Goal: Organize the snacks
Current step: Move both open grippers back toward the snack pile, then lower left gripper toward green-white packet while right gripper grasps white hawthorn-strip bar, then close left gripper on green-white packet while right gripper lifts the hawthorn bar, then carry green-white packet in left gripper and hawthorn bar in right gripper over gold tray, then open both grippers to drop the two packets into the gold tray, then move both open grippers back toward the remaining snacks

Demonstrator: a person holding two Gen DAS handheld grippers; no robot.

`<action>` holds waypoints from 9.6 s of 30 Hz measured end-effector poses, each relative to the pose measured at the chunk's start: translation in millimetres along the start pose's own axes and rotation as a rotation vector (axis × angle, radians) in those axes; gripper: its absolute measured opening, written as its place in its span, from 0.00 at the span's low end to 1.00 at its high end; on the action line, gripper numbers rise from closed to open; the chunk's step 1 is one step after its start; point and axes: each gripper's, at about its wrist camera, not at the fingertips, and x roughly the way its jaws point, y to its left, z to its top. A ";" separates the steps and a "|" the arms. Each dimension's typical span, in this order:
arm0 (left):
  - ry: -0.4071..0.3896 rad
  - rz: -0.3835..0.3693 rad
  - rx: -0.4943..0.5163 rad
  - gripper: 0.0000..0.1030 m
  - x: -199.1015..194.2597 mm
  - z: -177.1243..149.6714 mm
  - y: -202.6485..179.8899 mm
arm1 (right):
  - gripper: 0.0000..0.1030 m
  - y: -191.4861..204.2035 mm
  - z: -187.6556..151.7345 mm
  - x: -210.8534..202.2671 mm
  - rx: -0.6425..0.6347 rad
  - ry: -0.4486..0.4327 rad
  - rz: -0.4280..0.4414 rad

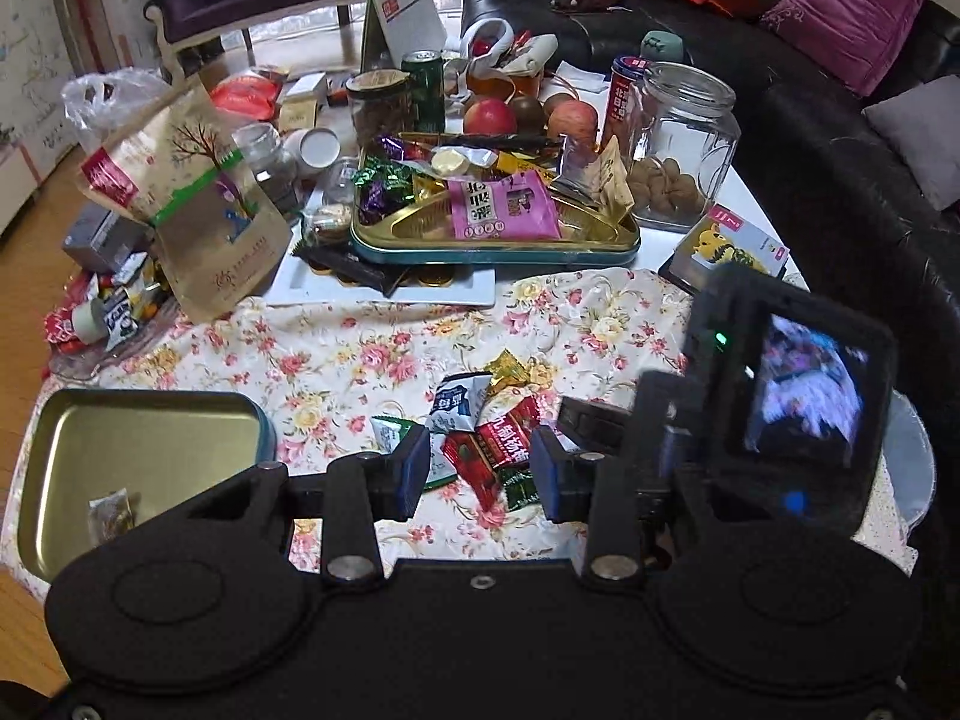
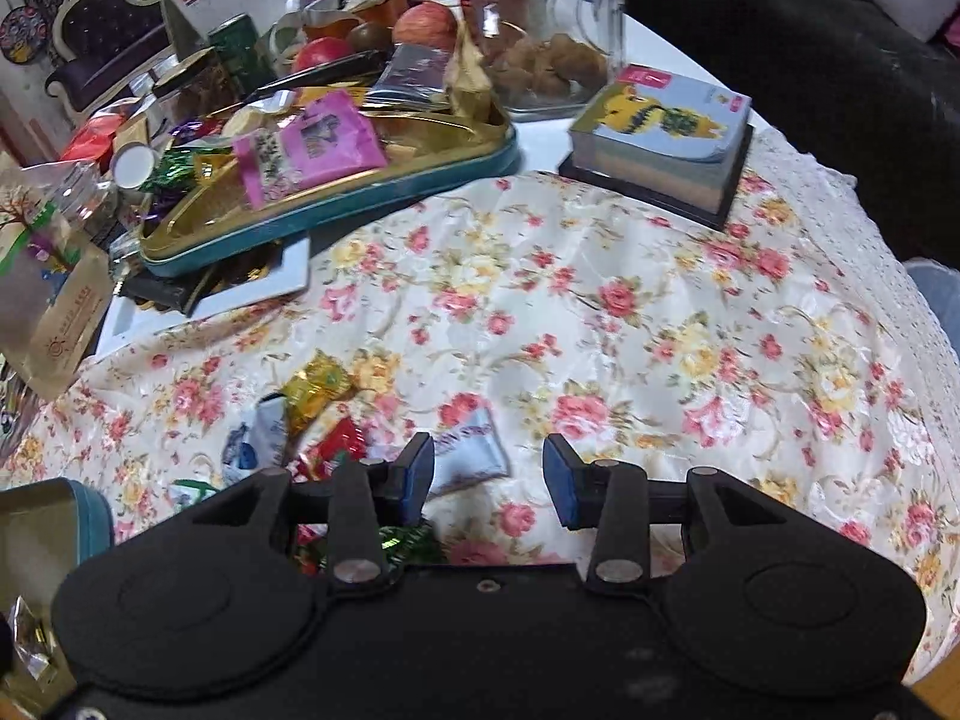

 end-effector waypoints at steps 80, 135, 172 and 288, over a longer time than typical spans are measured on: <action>0.375 -0.067 -0.189 0.43 82.7 4.4 123.2 | 0.34 -22.8 -12.2 -7.5 0.150 0.233 0.288; 0.334 0.072 -0.183 0.44 171.1 10.4 55.6 | 0.22 -40.3 7.0 -46.2 0.169 0.079 0.206; 0.295 0.080 -0.257 0.49 69.7 57.9 145.6 | 0.22 -45.3 20.5 -64.3 0.288 0.096 0.209; 0.390 0.015 -0.129 0.47 90.2 66.9 67.2 | 0.43 7.3 -6.0 -9.1 0.112 0.035 0.115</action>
